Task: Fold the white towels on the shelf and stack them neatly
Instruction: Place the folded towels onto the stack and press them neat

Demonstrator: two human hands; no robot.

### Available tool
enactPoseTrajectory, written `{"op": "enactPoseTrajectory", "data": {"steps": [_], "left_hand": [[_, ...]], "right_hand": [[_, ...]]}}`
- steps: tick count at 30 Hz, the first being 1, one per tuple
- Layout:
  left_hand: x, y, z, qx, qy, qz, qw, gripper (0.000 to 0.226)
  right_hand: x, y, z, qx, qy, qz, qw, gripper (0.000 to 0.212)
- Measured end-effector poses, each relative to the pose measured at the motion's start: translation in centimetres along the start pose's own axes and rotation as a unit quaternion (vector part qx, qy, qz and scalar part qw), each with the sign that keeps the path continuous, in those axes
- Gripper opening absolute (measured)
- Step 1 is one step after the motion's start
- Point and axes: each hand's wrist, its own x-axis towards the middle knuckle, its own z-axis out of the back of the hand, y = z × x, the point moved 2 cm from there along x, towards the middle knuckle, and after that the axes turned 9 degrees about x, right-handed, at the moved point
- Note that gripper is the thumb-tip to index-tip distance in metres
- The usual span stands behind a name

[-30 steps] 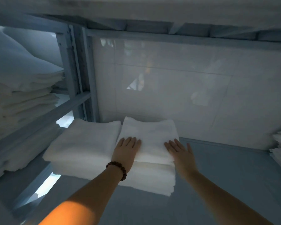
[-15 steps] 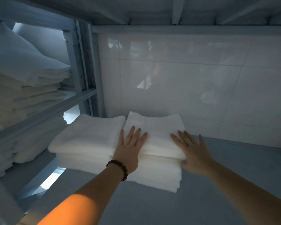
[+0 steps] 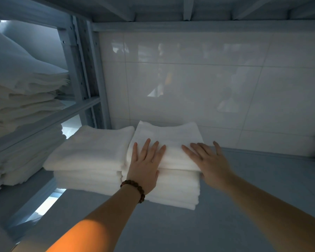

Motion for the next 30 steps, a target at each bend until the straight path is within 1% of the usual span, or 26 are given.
{"op": "enactPoseTrajectory", "data": {"steps": [2,5,6,8,10,14,15,17,19,20,21,22,24,25,26,29,30], "left_hand": [[0.0,-0.1,-0.2,0.0,0.0,-0.002,1.0,0.09],[0.5,-0.1,-0.3,0.002,-0.007,0.006,1.0,0.099],[0.7,-0.2,-0.3,0.002,-0.008,0.01,1.0,0.101],[0.9,-0.4,-0.2,0.001,-0.008,0.019,1.0,0.104],[0.9,-0.4,-0.3,0.007,-0.011,0.028,1.0,0.108],[0.7,0.6,0.1,0.019,-0.047,0.035,0.998,0.114],[0.7,0.9,0.3,0.02,-0.055,0.032,0.998,0.114],[0.6,1.4,0.3,0.031,-0.047,0.02,0.998,0.113],[0.3,1.7,0.0,0.05,-0.015,0.018,0.998,0.109],[0.3,1.8,0.1,0.054,-0.005,0.018,0.998,0.105],[0.4,2.0,0.2,0.055,-0.006,0.017,0.998,0.098],[0.6,2.3,0.3,0.054,-0.019,0.016,0.998,0.089],[0.9,2.8,1.0,0.04,-0.062,0.021,0.997,0.074],[0.9,2.9,1.3,0.029,-0.083,0.025,0.996,0.069],[0.8,2.9,1.4,0.023,-0.093,0.025,0.995,0.066],[-0.2,2.1,1.1,0.024,-0.086,0.001,0.996,0.064],[-0.4,2.0,1.1,0.023,-0.082,-0.003,0.996,0.063]], "right_hand": [[-0.1,0.8,-0.1,-0.024,-0.01,0.001,1.0,0.112],[0.5,1.6,0.4,-0.034,-0.046,-0.004,0.998,0.108],[0.8,1.7,0.6,-0.038,-0.035,-0.008,0.999,0.106],[1.6,1.5,0.8,-0.031,-0.026,0.0,0.999,0.095],[2.2,1.0,0.9,-0.002,-0.004,-0.001,1.0,0.084],[2.2,0.4,3.0,0.103,-0.059,-0.011,0.993,0.063],[1.7,0.4,3.0,0.13,-0.066,-0.018,0.989,0.061],[0.6,0.9,2.4,0.173,-0.041,-0.037,0.983,0.064],[-0.2,1.5,1.0,0.183,0.019,-0.056,0.981,0.07],[-0.3,1.7,0.5,0.176,0.034,-0.06,0.982,0.072],[-0.2,1.9,0.4,0.169,0.031,-0.061,0.983,0.074],[0.0,2.1,0.6,0.161,0.01,-0.058,0.985,0.075],[0.2,2.3,1.3,0.136,-0.047,-0.058,0.988,0.073],[0.1,2.4,1.5,0.129,-0.06,-0.065,0.988,0.071],[-0.1,2.5,1.4,0.119,-0.05,-0.071,0.989,0.071],[-1.0,2.7,0.4,0.074,0.051,-0.088,0.992,0.08],[-1.3,2.8,0.2,0.072,0.065,-0.09,0.991,0.082]]}}
